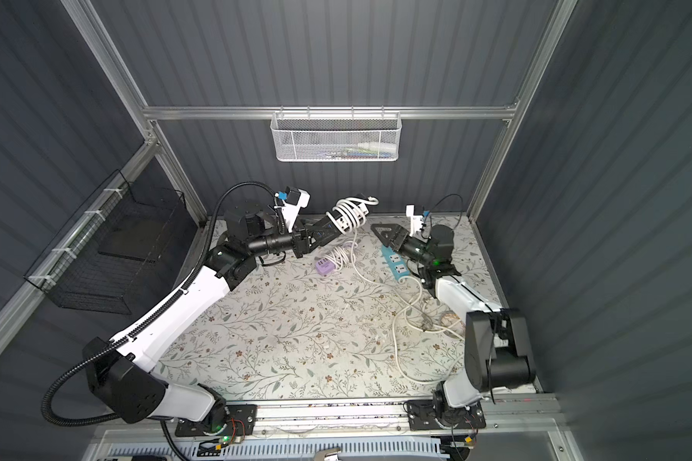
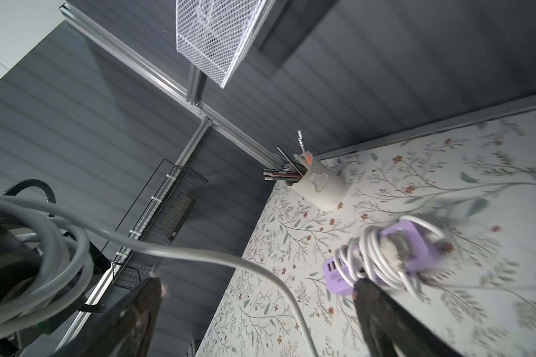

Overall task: Unwrap the cord wrapped around the power strip
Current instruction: Unwrap the power cord from the power strip.

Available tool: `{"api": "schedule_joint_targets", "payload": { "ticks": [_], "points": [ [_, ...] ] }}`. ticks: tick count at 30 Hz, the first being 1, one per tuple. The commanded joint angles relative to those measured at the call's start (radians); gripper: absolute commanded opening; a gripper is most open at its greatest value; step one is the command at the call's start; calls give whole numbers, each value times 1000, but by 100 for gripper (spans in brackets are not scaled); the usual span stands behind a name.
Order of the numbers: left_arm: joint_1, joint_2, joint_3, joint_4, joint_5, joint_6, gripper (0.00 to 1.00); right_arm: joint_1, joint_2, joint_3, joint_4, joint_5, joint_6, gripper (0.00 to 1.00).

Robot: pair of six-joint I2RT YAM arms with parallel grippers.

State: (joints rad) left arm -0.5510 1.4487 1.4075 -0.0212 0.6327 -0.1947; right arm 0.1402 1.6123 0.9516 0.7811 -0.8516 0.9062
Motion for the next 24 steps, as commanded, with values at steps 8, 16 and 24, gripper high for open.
{"api": "schedule_joint_targets", "payload": {
  "ticks": [8,16,24],
  "points": [
    [-7,-24,61,45,38,-3,0,94,193,65,332,-90,47,99],
    [-7,-24,57,48,39,-6,0,139,209,85,309,-74,-17,99],
    [-7,-19,48,66,44,-20,0,156,235,131,308,-90,7,30]
  ]
}}
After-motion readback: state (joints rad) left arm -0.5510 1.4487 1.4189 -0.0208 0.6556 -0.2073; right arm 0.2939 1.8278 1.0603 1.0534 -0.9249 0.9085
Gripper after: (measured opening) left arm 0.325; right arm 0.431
